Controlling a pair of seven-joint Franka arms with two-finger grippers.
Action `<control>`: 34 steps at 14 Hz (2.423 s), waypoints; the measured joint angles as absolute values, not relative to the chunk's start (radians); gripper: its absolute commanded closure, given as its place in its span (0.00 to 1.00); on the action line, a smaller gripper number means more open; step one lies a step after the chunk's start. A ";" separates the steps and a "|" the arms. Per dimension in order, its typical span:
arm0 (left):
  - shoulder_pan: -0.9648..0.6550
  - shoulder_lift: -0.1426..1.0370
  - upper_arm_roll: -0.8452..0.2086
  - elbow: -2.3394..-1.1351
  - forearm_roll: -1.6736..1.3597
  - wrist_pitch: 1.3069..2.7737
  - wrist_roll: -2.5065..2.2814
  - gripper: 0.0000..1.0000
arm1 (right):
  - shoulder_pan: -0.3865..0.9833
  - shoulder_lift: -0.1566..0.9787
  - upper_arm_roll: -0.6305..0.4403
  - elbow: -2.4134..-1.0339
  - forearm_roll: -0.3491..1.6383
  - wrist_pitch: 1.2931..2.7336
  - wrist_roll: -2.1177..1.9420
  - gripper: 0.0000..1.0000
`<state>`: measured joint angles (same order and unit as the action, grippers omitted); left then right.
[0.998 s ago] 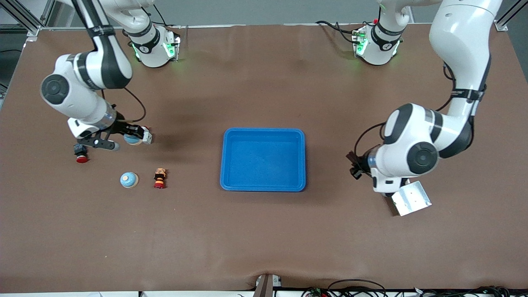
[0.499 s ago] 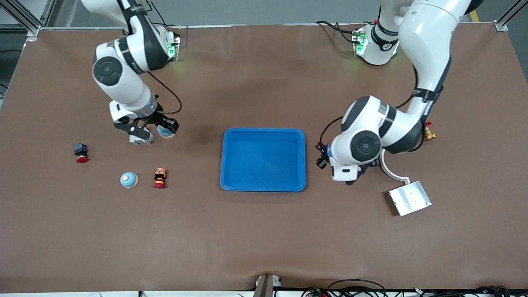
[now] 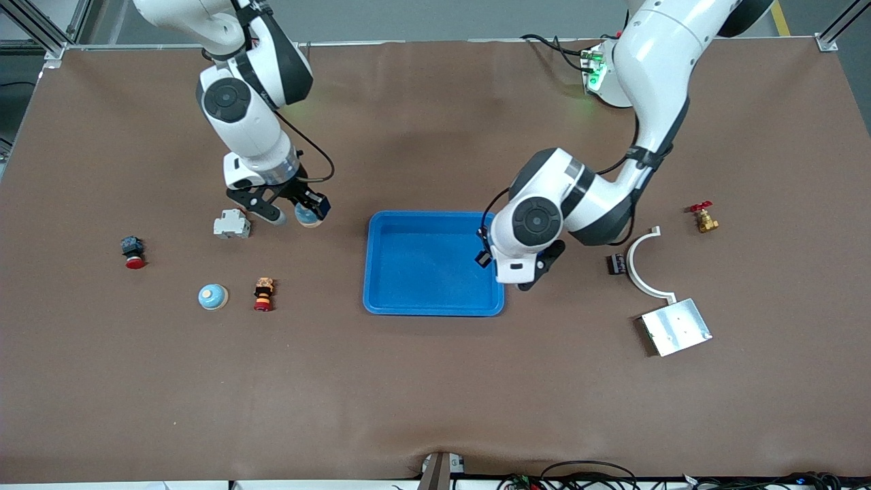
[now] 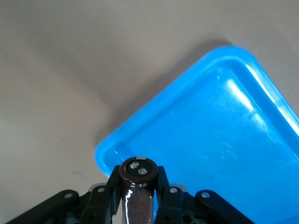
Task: Place electrolytic capacitor and blue bell in tray
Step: 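Carry the capacitor and blue button toward the blue tray with both grippers, then lower the capacitor and button into the tray and open both grippers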
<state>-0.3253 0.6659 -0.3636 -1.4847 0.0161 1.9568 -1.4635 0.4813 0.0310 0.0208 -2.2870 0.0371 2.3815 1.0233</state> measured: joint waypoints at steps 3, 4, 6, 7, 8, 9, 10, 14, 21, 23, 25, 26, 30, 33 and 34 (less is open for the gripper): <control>-0.355 0.705 -0.363 -1.481 0.016 1.986 -1.476 1.00 | 0.532 0.139 0.021 -2.191 0.037 2.382 1.120 1.00; -0.363 0.717 -0.362 -1.480 0.016 1.992 -1.476 1.00 | 0.546 0.176 0.021 -2.158 0.037 2.382 1.145 1.00; -0.380 0.742 -0.361 -1.479 0.016 2.002 -1.476 1.00 | 0.564 0.242 0.021 -2.096 0.037 2.382 1.181 1.00; -0.387 0.754 -0.360 -1.478 0.016 2.005 -1.476 1.00 | 0.569 0.270 0.020 -2.069 0.037 2.382 1.193 1.00; -0.392 0.766 -0.359 -1.478 0.016 2.006 -1.476 1.00 | 0.573 0.294 0.020 -2.047 0.037 2.382 1.203 1.00; -0.393 0.780 -0.358 -1.477 0.016 2.006 -1.476 1.00 | 0.577 0.316 0.020 -2.027 0.037 2.382 1.215 1.00; -0.393 0.791 -0.357 -1.477 0.016 2.007 -1.476 1.00 | 0.582 0.335 0.020 -2.010 0.037 2.382 1.228 1.00; -0.393 0.810 -0.352 -1.476 0.016 2.009 -1.476 1.00 | 0.620 0.411 0.020 -1.943 0.037 2.384 1.291 1.00; -0.393 0.827 -0.339 -1.476 0.016 2.009 -1.476 1.00 | 0.687 0.515 0.020 -1.867 0.037 2.398 1.393 1.00; -0.393 0.834 -0.332 -1.476 0.016 2.009 -1.476 1.00 | 0.696 0.535 0.020 -1.857 0.037 2.418 1.413 1.00; -0.393 0.836 -0.332 -1.476 0.016 2.009 -1.476 0.59 | 0.701 0.555 0.020 -1.853 0.037 2.452 1.435 1.00; -0.393 0.836 -0.332 -1.475 0.016 2.009 -1.476 0.24 | 0.704 0.566 0.020 -1.852 0.037 2.468 1.445 1.00; -0.395 0.836 -0.332 -1.470 0.017 2.009 -1.476 0.00 | 0.723 0.617 0.020 -1.828 0.037 2.487 1.467 1.00; -0.409 0.832 -0.333 -1.457 0.022 2.008 -1.476 0.00 | 0.729 0.631 0.020 -1.815 0.037 2.489 1.472 1.00; -0.413 0.827 -0.333 -1.452 0.030 2.005 -1.476 0.00 | 0.730 0.632 0.020 -1.814 0.037 2.489 1.472 1.00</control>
